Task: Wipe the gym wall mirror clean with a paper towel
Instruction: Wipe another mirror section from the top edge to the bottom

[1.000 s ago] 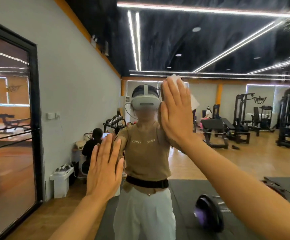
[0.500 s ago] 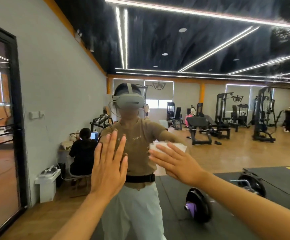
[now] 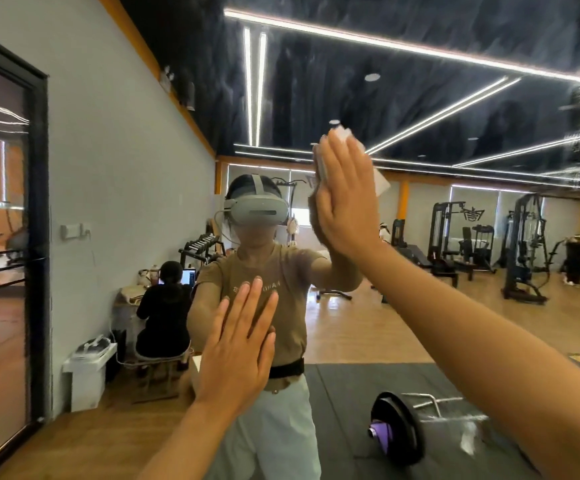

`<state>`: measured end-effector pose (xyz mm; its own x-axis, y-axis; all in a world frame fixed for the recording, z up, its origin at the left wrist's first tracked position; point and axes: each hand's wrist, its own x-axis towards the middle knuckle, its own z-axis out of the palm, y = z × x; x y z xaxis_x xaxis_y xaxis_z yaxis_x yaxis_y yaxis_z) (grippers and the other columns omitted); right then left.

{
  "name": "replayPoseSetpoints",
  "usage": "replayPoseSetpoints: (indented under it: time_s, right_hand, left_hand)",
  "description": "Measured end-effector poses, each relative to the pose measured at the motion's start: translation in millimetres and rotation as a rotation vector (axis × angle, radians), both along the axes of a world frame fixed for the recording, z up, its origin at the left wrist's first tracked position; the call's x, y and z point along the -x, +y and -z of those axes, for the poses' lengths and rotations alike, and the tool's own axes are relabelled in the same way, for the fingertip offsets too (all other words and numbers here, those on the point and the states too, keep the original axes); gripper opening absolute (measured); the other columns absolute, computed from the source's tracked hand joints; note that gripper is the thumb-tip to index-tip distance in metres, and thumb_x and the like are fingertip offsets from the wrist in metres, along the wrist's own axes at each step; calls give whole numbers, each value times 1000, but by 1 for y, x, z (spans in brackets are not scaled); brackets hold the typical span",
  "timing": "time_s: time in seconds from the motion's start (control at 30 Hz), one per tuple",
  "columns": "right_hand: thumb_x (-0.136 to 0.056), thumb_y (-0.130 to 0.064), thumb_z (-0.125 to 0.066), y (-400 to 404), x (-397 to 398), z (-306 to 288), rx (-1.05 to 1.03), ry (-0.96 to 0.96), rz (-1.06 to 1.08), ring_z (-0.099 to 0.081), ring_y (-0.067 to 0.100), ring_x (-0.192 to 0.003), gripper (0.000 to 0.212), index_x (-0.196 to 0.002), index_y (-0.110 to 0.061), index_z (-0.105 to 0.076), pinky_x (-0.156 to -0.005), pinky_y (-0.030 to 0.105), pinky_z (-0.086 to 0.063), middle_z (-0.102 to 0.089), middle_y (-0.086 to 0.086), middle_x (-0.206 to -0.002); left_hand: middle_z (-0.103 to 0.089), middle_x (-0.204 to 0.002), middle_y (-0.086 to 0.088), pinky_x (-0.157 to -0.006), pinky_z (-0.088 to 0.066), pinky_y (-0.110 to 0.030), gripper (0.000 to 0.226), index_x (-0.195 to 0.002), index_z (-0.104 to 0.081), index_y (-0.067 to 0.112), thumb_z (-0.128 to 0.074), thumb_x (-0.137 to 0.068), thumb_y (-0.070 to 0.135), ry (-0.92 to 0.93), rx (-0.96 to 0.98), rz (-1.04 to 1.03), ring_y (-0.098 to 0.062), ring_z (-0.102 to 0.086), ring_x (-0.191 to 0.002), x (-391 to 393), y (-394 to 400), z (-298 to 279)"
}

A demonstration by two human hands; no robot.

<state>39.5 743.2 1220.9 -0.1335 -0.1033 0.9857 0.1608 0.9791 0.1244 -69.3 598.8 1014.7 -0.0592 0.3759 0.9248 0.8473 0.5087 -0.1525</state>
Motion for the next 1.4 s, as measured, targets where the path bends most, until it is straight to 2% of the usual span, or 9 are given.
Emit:
replayPoseSetpoints:
  time_s: [0.23,0.37,0.5,0.7,0.8,0.9,1.0,1.2,1.4]
  right_hand:
    - [-97,-21,-44,18,-19,174,-365,-428,40,-19,28,-152,59,-154,-15,-31,-124,51,-13,-26,5,-163]
    - [-107,-23,-29,27,-29,207,-538,-584,96,-23,24,-151,47,-154,-17,-34,-125,45,-11,-29,2,-163]
    - [-105,-21,-34,22,-23,180,-584,-536,169,-24,26,-151,51,-155,-17,-28,-124,47,-15,-28,4,-162]
    - [-103,-13,-38,-34,30,41,-105,-122,75,-16,31,-153,52,-154,-12,-33,-125,49,-9,-27,12,-162]
    - [-102,-15,-39,-56,49,-31,45,24,26,-23,34,-150,48,-150,-10,-41,-124,48,-7,-34,13,-159]
    - [-102,-19,-39,-65,64,-51,117,126,8,-26,33,-150,48,-149,-11,-43,-124,49,-9,-37,11,-157]
    - [-100,-16,-42,-67,73,-7,21,101,-42,-25,31,-150,50,-150,-9,-43,-121,57,-19,-37,12,-157]
    - [-95,-16,-42,-54,58,139,-213,-174,-13,-16,28,-153,62,-155,-13,-27,-123,54,-15,-22,7,-164]
    - [-98,-23,-42,-33,29,241,-367,-381,86,-20,28,-152,58,-154,-14,-31,-123,52,-16,-24,4,-164]
  left_hand:
    - [-10,-168,-8,-126,-2,-38,60,-157,-26,12,-39,-102,28,-148,-73,268,-24,-10,-155,-7,-7,-6]
    - [-9,-168,-9,-125,-1,-41,62,-158,-22,11,-38,-102,30,-154,-104,213,-25,-7,-155,-2,-21,-20]
    - [3,-169,-6,-124,-1,-45,67,-161,-12,16,-38,-101,34,-181,-79,84,-24,-1,-155,18,-34,-19]
    - [5,-169,-6,-121,-8,-51,68,-162,-7,22,-34,-101,40,-195,-62,50,-25,0,-155,29,-40,-12]
    - [1,-169,-7,-118,-16,-51,67,-162,-6,23,-31,-102,41,-132,-37,20,-26,-5,-155,36,-46,-11]
    - [-2,-169,-8,-117,-19,-51,66,-161,-9,21,-29,-102,42,-113,-27,-7,-26,-7,-155,38,-48,-11]
    - [-2,-169,-8,-117,-18,-51,65,-161,-11,20,-29,-103,41,-110,-16,-17,-25,-5,-155,40,-49,-11]
    - [-3,-169,-9,-119,-15,-49,61,-161,-12,19,-23,-105,40,-88,18,-24,-25,-6,-155,44,-54,-11]
    - [0,-169,-8,-123,-6,-45,61,-161,-10,19,-24,-105,39,-110,36,-15,-24,-2,-155,43,-54,-14]
